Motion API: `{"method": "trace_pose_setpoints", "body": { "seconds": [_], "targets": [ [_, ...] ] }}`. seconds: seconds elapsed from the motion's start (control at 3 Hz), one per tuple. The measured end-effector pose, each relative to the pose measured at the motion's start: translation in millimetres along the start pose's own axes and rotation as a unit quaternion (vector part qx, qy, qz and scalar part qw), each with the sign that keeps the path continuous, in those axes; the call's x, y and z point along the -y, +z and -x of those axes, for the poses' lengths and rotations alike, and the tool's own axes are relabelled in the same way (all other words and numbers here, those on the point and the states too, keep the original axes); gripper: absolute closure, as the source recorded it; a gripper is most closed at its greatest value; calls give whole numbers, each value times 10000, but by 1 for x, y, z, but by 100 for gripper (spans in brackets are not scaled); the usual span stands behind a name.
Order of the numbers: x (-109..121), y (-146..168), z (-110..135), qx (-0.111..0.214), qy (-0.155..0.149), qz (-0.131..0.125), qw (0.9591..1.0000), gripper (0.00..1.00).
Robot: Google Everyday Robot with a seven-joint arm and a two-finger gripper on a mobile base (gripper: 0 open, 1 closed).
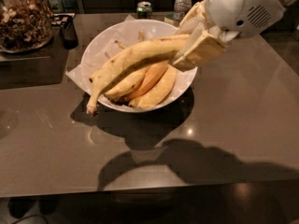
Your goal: Pick banana from white bowl
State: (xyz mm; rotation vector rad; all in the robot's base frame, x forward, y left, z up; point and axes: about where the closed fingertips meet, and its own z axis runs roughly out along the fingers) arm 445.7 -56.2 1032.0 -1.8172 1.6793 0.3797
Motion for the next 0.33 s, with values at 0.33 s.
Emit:
{"method": "trace_pose_setpoints", "body": {
  "seconds": [0.33],
  "targets": [
    [-2,-2,4,85,2,-1,10000,100]
  ]
}}
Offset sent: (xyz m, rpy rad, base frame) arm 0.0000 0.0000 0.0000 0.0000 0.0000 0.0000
